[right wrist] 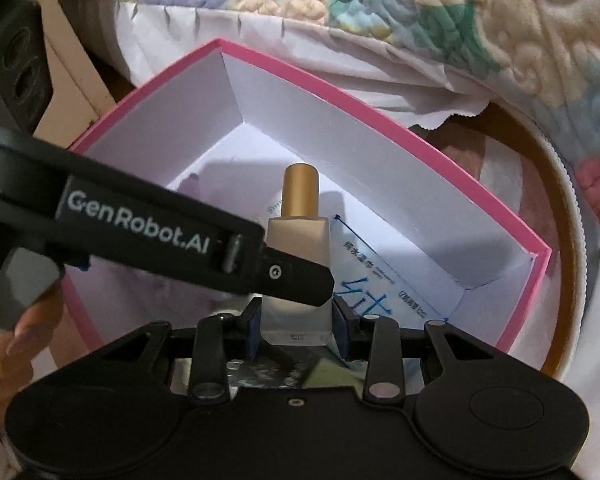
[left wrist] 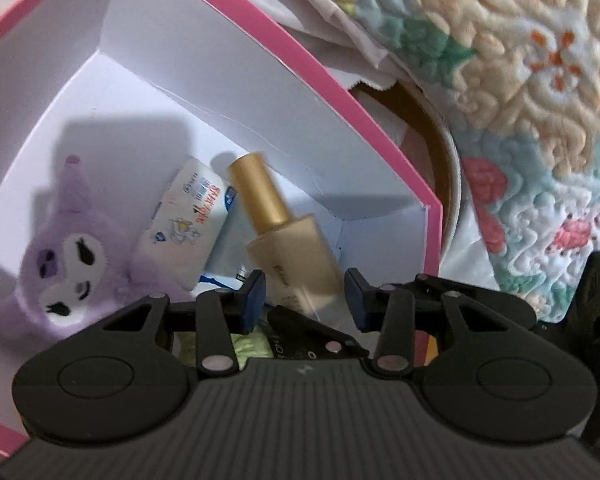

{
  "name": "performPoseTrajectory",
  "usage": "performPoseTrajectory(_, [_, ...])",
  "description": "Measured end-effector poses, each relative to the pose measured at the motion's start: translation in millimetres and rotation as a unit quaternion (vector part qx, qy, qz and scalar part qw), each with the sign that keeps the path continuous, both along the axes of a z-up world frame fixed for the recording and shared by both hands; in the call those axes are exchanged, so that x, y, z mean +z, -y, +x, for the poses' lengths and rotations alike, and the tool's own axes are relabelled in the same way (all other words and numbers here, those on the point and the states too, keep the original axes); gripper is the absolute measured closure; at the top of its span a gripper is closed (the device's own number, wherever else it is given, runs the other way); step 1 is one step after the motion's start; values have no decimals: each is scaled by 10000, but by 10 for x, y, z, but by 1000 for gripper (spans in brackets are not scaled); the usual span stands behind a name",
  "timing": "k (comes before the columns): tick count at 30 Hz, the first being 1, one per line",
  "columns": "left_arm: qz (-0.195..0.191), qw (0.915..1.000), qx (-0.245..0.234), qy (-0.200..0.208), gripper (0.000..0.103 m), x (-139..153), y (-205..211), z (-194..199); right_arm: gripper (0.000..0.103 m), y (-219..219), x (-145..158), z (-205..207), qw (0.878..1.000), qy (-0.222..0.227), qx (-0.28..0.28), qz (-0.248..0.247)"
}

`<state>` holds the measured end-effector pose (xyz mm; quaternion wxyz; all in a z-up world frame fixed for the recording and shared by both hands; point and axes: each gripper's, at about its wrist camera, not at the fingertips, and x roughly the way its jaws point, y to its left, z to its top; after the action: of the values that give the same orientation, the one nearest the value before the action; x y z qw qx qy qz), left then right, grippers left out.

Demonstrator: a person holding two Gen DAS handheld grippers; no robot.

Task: Organize objects
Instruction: 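Carry the foundation bottle into the pink box and open the right gripper, then move the right tool to the clear plastic case of white ties and grasp it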

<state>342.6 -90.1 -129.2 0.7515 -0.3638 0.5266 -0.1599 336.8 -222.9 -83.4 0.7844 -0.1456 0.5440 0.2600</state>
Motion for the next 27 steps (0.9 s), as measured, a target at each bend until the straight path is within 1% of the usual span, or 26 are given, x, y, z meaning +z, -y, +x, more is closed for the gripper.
performPoseTrajectory(2, [91, 9999, -42, 38, 65, 2, 74, -3, 63, -4, -40, -17, 9998, 39, 23, -194])
performPoseTrajectory(3, [192, 9998, -56, 82, 65, 17, 106, -8, 63, 4, -46, -30, 9997, 76, 15, -227])
performPoseTrajectory(5, [530, 9983, -90, 228, 65, 81, 158, -27, 63, 14, -55, -56, 9992, 192, -106, -343])
performPoseTrajectory(7, [870, 9957, -97, 300, 65, 162, 167, -58, 64, -5, -16, -133, 9958, 514, -197, -730])
performPoseTrajectory(8, [971, 9945, -80, 392, 65, 213, 153, -86, 62, -3, 43, -194, 9911, 845, -343, -971])
performPoseTrajectory(9, [1039, 9934, -93, 468, 65, 260, 141, -114, 60, 16, 105, -245, 9881, 1047, -494, -1010])
performPoseTrajectory(12, [1294, 9893, -153, 659, 64, 403, 123, -226, 59, 185, 303, -400, 9902, 1112, -821, -214])
performPoseTrajectory(14, [1551, 9839, -271, 845, 63, 524, 140, -339, 59, 283, 375, -498, 9877, 1118, -1093, 89])
performPoseTrajectory(16, [1765, 9783, -389, 1010, 62, 628, 108, -460, 59, 329, 422, -633, 9854, 1144, -1210, 344])
performPoseTrajectory(18, [1986, 9716, -579, 1146, 62, 752, 109, -613, 59, 356, 444, -749, 9840, 1065, -1301, 588])
performPoseTrajectory(20, [2150, 9659, -819, 1185, 63, 873, 91, -745, 58, 365, 491, -828, 9835, 1001, -1319, 735])
performPoseTrajectory(22, [2177, 9638, -1030, 1143, 63, 987, 64, -857, 57, 345, 594, -933, 9830, 1005, -1348, 733])
performPoseTrajectory(24, [2230, 9605, -1152, 1202, 63, 1128, 63, -968, 49, 399, 808, -1055, 9812, 1025, -1414, 817])
performPoseTrajectory(26, [2378, 9548, -1185, 1333, 62, 1295, 64, -1120, 46, 432, 1013, -1198, 9806, 1081, -1374, 882])
performPoseTrajectory(27, [2407, 9538, -1185, 1353, 61, 1368, 50, -1190, 44, 449, 1101, -1263, 9808, 1121, -1327, 884])
